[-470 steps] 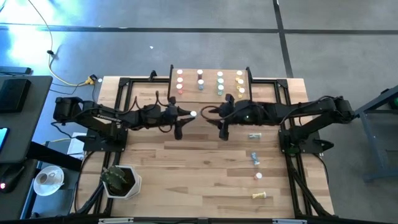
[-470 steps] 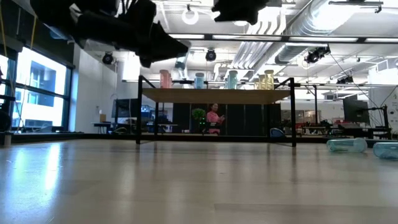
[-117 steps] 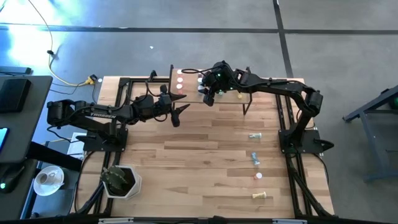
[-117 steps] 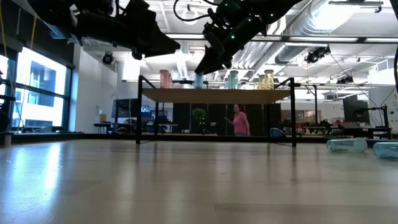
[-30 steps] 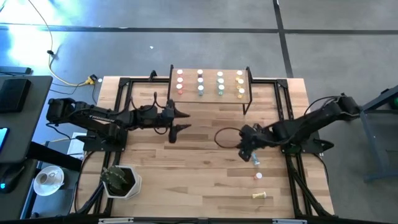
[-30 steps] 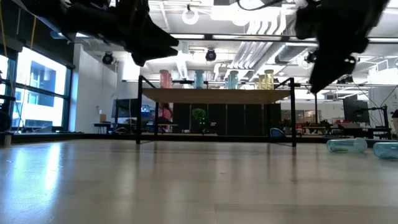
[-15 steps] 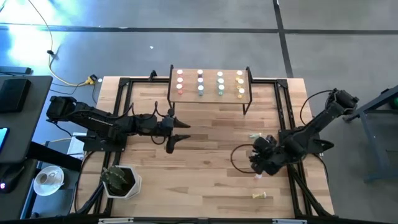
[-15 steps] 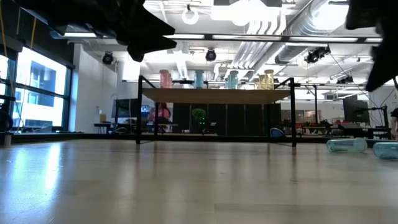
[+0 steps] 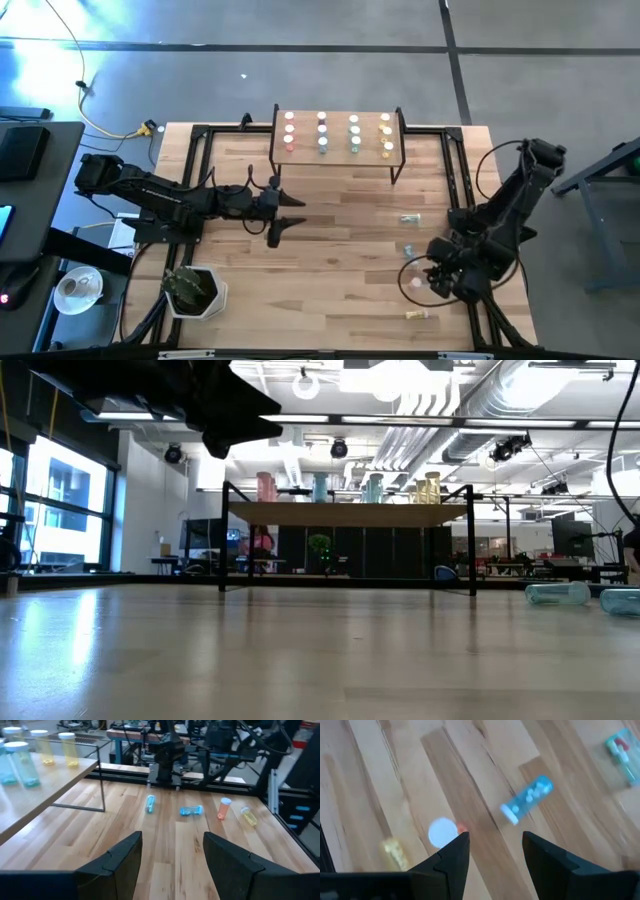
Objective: Pick and place medicine bottles onto shelf by color
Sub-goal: Put the pink pill bottle on the shelf aligned with the other pink pill bottles
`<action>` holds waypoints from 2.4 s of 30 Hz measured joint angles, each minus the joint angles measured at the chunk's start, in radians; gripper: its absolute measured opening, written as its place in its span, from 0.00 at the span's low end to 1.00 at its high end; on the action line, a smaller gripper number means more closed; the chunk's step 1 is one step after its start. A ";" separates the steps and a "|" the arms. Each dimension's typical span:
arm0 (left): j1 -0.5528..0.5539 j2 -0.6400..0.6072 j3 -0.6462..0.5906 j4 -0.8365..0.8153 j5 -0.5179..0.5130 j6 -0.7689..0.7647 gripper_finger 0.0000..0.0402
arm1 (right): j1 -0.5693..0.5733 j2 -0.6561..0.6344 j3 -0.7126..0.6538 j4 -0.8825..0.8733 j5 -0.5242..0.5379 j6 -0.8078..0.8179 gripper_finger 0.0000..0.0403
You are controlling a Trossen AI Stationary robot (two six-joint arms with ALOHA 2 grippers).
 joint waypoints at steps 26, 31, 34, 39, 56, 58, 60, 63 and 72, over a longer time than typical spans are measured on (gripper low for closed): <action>0.000 0.000 0.000 0.000 -0.064 -0.144 0.50 | 0.226 0.195 -0.003 0.173 -0.026 0.161 0.43; 0.000 0.000 0.000 0.000 -0.064 -0.146 0.50 | 0.263 0.278 -0.003 0.216 0.056 0.179 0.43; 0.000 0.000 0.000 0.000 -0.064 -0.146 0.50 | 0.273 0.322 -0.003 0.215 0.036 0.184 0.43; 0.000 0.000 0.000 0.000 -0.064 -0.147 0.50 | 0.274 0.373 -0.003 0.235 0.064 0.201 0.43; 0.000 0.000 0.000 0.000 -0.052 -0.170 0.50 | 0.310 0.542 -0.003 0.257 0.341 0.310 0.43; 0.000 0.000 0.000 0.000 -0.052 -0.170 0.50 | 0.306 0.554 -0.003 0.256 0.349 0.311 0.43; 0.000 0.000 0.000 0.000 -0.052 -0.170 0.50 | 0.302 0.556 -0.003 0.259 0.370 0.311 0.43; 0.000 0.000 0.000 0.000 -0.052 -0.170 0.50 | 0.296 0.559 -0.003 0.258 0.371 0.311 0.43; 0.000 0.000 0.000 0.000 -0.052 -0.170 0.50 | 0.284 0.560 -0.003 0.258 0.411 0.310 0.43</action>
